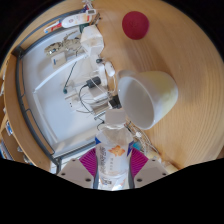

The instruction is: Pour water

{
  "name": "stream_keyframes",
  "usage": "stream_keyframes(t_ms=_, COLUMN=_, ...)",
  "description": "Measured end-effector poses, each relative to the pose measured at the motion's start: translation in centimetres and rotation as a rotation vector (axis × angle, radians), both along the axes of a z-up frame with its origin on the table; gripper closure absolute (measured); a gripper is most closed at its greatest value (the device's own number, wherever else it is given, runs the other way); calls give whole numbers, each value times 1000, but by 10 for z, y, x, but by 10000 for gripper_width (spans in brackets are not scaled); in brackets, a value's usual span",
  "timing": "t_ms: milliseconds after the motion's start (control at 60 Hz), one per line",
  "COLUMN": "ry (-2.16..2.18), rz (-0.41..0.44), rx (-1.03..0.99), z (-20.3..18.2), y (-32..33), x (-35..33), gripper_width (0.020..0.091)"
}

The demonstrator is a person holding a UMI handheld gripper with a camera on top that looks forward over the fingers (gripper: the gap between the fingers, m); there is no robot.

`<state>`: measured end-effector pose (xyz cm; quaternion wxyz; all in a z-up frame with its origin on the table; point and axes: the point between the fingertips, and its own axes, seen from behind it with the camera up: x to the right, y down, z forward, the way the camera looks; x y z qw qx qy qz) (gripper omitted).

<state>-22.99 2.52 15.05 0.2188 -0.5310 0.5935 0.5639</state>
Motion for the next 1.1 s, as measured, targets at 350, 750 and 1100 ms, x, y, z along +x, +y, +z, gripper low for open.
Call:
stream_keyframes(t_ms=350, ry=-495, rz=103, rx=222, z=76, y=11, x=48, gripper_width=696)
stream_keyframes(t_ms=750, ry=-1764, rz=165, rx=188, z=83, y=10, x=245, gripper_width=680)
stream_keyframes(t_ms=1100, ry=-1910, rz=259, rx=98, z=-20, y=25, x=278, gripper_width=667)
